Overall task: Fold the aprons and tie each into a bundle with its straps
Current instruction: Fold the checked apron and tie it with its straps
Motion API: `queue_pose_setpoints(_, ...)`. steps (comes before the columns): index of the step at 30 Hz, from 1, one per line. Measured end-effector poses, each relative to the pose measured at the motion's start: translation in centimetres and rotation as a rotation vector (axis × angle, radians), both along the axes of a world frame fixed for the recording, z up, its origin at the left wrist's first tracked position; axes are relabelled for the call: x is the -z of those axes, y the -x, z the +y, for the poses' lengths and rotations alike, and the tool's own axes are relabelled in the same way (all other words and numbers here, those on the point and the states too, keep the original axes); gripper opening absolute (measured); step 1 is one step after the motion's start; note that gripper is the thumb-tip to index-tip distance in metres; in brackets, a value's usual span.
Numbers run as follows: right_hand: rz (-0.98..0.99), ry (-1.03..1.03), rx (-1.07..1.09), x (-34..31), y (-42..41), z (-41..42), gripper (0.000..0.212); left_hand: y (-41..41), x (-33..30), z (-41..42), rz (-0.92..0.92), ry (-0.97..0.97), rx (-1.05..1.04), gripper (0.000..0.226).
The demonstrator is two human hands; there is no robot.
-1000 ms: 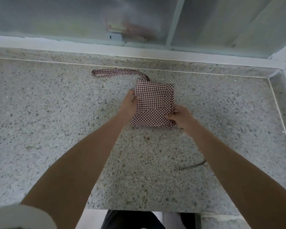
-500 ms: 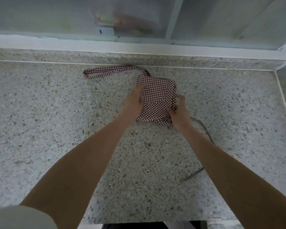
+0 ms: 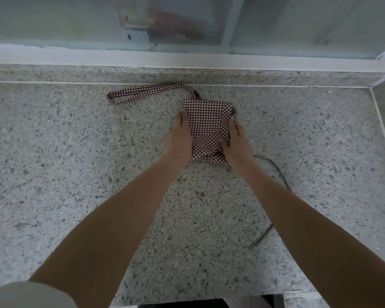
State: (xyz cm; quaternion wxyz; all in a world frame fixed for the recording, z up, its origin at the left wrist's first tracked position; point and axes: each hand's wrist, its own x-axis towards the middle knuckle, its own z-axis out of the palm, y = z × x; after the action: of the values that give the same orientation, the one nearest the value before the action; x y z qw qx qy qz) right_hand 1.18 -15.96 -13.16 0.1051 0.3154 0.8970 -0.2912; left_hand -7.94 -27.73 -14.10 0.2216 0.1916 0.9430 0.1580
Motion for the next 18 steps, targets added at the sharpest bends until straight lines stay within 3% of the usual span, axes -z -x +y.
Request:
queue_pose_setpoints(3, -0.029, -0.032, 0.014, 0.0, 0.3, -0.2, 0.066, -0.3, -0.1, -0.6, 0.178, 0.059, 0.075, 0.068)
queue_pose_setpoints(6, -0.054, -0.059, 0.066, -0.2, 0.4, -0.7, 0.071, -0.4, 0.3, -1.0, 0.384, 0.027, 0.296, 0.06)
queue_pose_setpoints(8, -0.065, -0.163, 0.043, -0.4, 0.1, -0.9, 0.077, 0.2, 0.7, -1.0, 0.355, -0.025, 0.449, 0.061)
queue_pose_setpoints(11, -0.015, -0.331, -0.177, -0.8, -0.1, -0.1, 0.085, 1.8, 1.4, -0.7, 0.27, -0.026, 0.591, 0.086)
queue_pose_setpoints(14, -0.051, -0.262, -0.369, -1.0, 1.1, 1.8, 0.101, 2.8, 1.6, -0.4, 0.204, 0.056, 0.655, 0.111)
queue_pose_setpoints(18, -0.294, -0.184, -0.452, -0.7, 2.3, 4.0, 0.131, 3.7, 1.5, -0.1, 0.173, 0.105, 0.691, 0.129)
